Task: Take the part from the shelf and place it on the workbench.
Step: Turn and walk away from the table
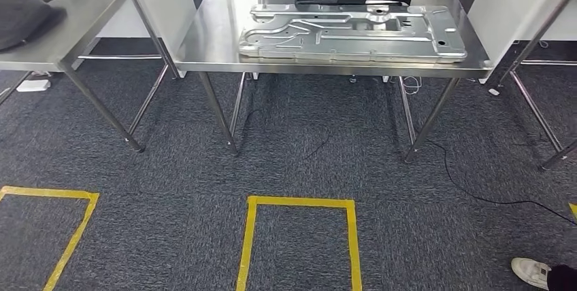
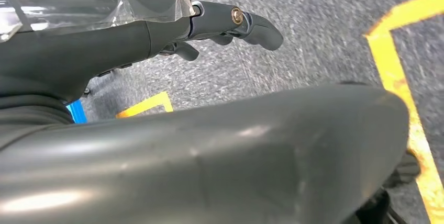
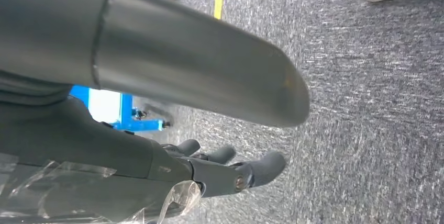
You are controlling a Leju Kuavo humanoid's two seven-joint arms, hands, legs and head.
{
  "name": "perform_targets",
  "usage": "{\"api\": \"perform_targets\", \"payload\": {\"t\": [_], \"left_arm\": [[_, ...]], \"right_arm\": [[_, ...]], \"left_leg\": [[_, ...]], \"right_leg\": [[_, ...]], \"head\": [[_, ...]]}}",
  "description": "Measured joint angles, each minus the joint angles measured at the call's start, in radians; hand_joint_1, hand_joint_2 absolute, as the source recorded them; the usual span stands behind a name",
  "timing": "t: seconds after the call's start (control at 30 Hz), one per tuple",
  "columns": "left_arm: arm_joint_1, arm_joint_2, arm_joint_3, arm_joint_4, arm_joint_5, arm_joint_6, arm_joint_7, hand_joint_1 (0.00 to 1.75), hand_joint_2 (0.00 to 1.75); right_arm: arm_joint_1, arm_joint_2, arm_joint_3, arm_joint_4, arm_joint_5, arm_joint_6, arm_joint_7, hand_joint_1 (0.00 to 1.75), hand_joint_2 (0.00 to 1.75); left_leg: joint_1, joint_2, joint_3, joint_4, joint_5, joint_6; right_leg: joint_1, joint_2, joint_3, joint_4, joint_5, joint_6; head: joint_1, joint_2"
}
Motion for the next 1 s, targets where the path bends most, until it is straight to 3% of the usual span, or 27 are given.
{"api": "perform_targets", "payload": {"t": [0.07,0.13,0.17,0.2,0.27,0.33,0.4,0.43,0.47,0.5,0.53,0.6,0.63,0.67,0.7,0.73,0.8,0.87,0.9,0.97,1.0], "left_arm": [[-0.001,0.0,-0.001,0.0,0.0,-0.001,0.001,0.0,0.0],[0.002,0.0,-0.002,0.0,0.001,-0.001,0.003,0.0,0.0],[0.003,0.0,-0.002,0.0,0.002,-0.001,0.004,0.0,0.0],[0.004,0.0,-0.002,0.0,0.002,-0.001,0.004,0.0,0.0],[0.002,0.0,-0.002,0.0,0.003,-0.001,0.004,0.0,0.0],[-0.001,0.001,-0.002,0.0,0.003,0.0,0.003,0.0,0.0],[-0.004,0.003,-0.002,0.001,0.004,0.001,0.002,0.0,0.0],[-0.006,0.002,-0.002,0.001,0.004,0.002,0.001,0.0,0.0],[-0.008,0.001,-0.002,0.001,0.005,0.003,0.001,0.0,0.0],[-0.009,0.0,-0.002,0.0,0.005,0.004,0.001,0.0,0.0],[-0.009,0.0,-0.002,0.0,0.006,0.004,0.001,0.0,0.0],[-0.007,-0.001,-0.002,0.0,0.007,0.006,0.001,0.0,0.0],[-0.005,-0.001,-0.002,0.001,0.007,0.006,0.001,0.0,0.0],[-0.003,-0.001,-0.002,0.001,0.009,0.007,0.001,0.0,0.0],[-0.002,-0.001,-0.003,0.0,0.01,0.009,0.001,0.0,0.0],[-0.002,-0.001,-0.003,0.0,0.011,0.01,0.001,0.0,0.0],[-0.002,0.0,-0.003,0.0,0.014,0.014,0.001,0.0,0.0],[-0.001,0.002,-0.003,0.001,0.015,0.017,0.001,0.0,0.0],[0.0,0.003,-0.003,0.001,0.015,0.018,0.001,0.0,0.0],[0.001,0.003,-0.004,0.001,0.017,0.021,0.001,0.0,0.0],[0.002,0.003,-0.005,0.001,0.017,0.023,0.0,0.0,0.0]], "right_arm": [[-0.002,0.001,0.0,0.0,-0.001,0.0,0.008,0.0,0.0],[-0.003,0.001,0.0,0.0,-0.002,0.0,0.014,0.0,0.0],[-0.003,0.001,0.0,0.0,-0.003,0.0,0.016,0.0,0.0],[-0.002,0.0,0.0,0.0,-0.004,0.0,0.017,0.0,0.0],[-0.002,0.0,0.0,0.0,-0.005,0.0,0.018,0.0,0.0],[-0.002,0.002,0.0,0.0,-0.008,-0.001,0.019,0.0,0.0],[-0.002,0.004,0.0,0.001,-0.012,-0.002,0.019,0.0,0.0],[0.0,0.002,0.0,0.001,-0.012,-0.002,0.02,0.0,0.0],[0.001,0.0,0.0,0.002,-0.014,-0.003,0.021,0.0,0.0],[0.002,-0.003,0.0,0.003,-0.015,-0.004,0.022,0.0,0.0],[0.003,-0.005,0.0,0.003,-0.018,-0.004,0.023,0.0,0.0],[0.001,-0.007,0.001,0.004,-0.022,-0.005,0.025,0.0,0.0],[0.001,-0.007,0.001,0.004,-0.023,-0.005,0.025,0.0,0.0],[0.0,-0.007,0.001,0.004,-0.025,-0.006,0.026,0.0,0.0],[0.0,-0.007,0.001,0.004,-0.027,-0.006,0.026,0.0,0.0],[0.001,-0.008,0.001,0.005,-0.03,-0.006,0.027,0.0,0.0],[0.0,-0.009,0.001,0.005,-0.035,-0.006,0.028,0.0,0.0],[-0.001,-0.008,0.001,0.005,-0.04,-0.006,0.029,0.0,0.0],[-0.001,-0.008,0.001,0.005,-0.042,-0.007,0.029,0.0,0.0],[0.0,-0.008,0.001,0.005,-0.046,-0.008,0.033,0.0,0.0],[0.0,-0.007,0.001,0.006,-0.046,-0.008,0.036,0.0,0.0]], "left_leg": [[0.008,-0.033,-0.053,0.123,-0.068,-0.013],[0.013,-0.045,-0.126,0.276,-0.129,-0.019],[0.013,-0.048,-0.149,0.315,-0.134,-0.017],[0.011,-0.051,-0.153,0.313,-0.119,-0.012],[0.004,-0.071,-0.106,0.19,-0.041,0.009],[-0.011,-0.116,-0.04,0.036,0.031,0.037],[-0.022,-0.135,-0.013,-0.03,0.055,0.051],[-0.022,-0.125,-0.01,-0.038,0.058,0.05],[-0.017,-0.112,-0.009,-0.042,0.06,0.045],[-0.014,-0.1,-0.008,-0.046,0.062,0.043],[-0.01,-0.088,-0.007,-0.05,0.064,0.043],[-0.008,-0.063,-0.009,-0.052,0.064,0.046],[-0.007,-0.05,-0.011,-0.051,0.064,0.047],[-0.007,-0.037,-0.012,-0.051,0.064,0.047],[-0.005,-0.025,-0.012,-0.05,0.063,0.046],[-0.002,-0.014,-0.012,-0.048,0.061,0.043],[0.0,0.005,-0.01,-0.04,0.054,0.033],[-0.002,0.018,-0.012,-0.028,0.045,0.02],[-0.006,0.025,-0.012,-0.025,0.044,0.017],[-0.004,0.037,-0.011,-0.023,0.042,0.013],[-0.001,0.029,-0.015,-0.009,0.029,0.009]], "right_leg": [[0.0,0.019,-0.001,-0.001,0.002,-0.006],[0.002,0.041,-0.002,-0.001,0.003,-0.008],[0.004,0.054,-0.002,-0.001,0.003,-0.008],[0.006,0.067,-0.001,-0.001,0.004,-0.009],[0.01,0.092,0.003,-0.004,0.006,-0.01],[0.01,0.116,0.006,-0.009,0.009,-0.01],[0.01,0.141,0.002,-0.011,0.013,-0.008],[0.014,0.155,-0.001,-0.011,0.014,-0.005],[0.016,0.152,-0.005,-0.007,0.012,-0.003],[0.019,0.131,-0.012,0.008,0.0,-0.001],[0.021,0.101,-0.03,0.047,-0.027,0.003],[0.022,0.044,-0.094,0.187,-0.108,0.01],[0.021,0.036,-0.13,0.265,-0.143,0.015],[0.018,0.033,-0.153,0.317,-0.159,0.02],[0.016,0.031,-0.156,0.329,-0.154,0.025],[0.013,0.026,-0.135,0.295,-0.13,0.03],[0.007,-0.009,-0.052,0.145,-0.061,0.041],[0.002,-0.041,0.008,0.028,-0.021,0.037],[0.002,-0.044,0.015,0.008,-0.015,0.03],[0.001,-0.019,0.01,0.002,-0.011,0.012],[0.001,-0.007,0.008,0.002,-0.008,0.006]], "head": [[0.0,0.0],[0.0,0.0],[0.0,0.0],[0.0,0.0],[0.0,0.0],[0.0,0.0],[0.0,0.0],[0.0,0.0],[0.0,0.0],[0.0,0.0],[0.0,0.0],[0.001,0.0],[0.0,0.0],[0.0,0.0],[0.0,0.0],[0.0,0.0],[0.0,0.0],[-0.001,0.0],[-0.002,0.0],[-0.002,0.0],[-0.002,0.0]]}}
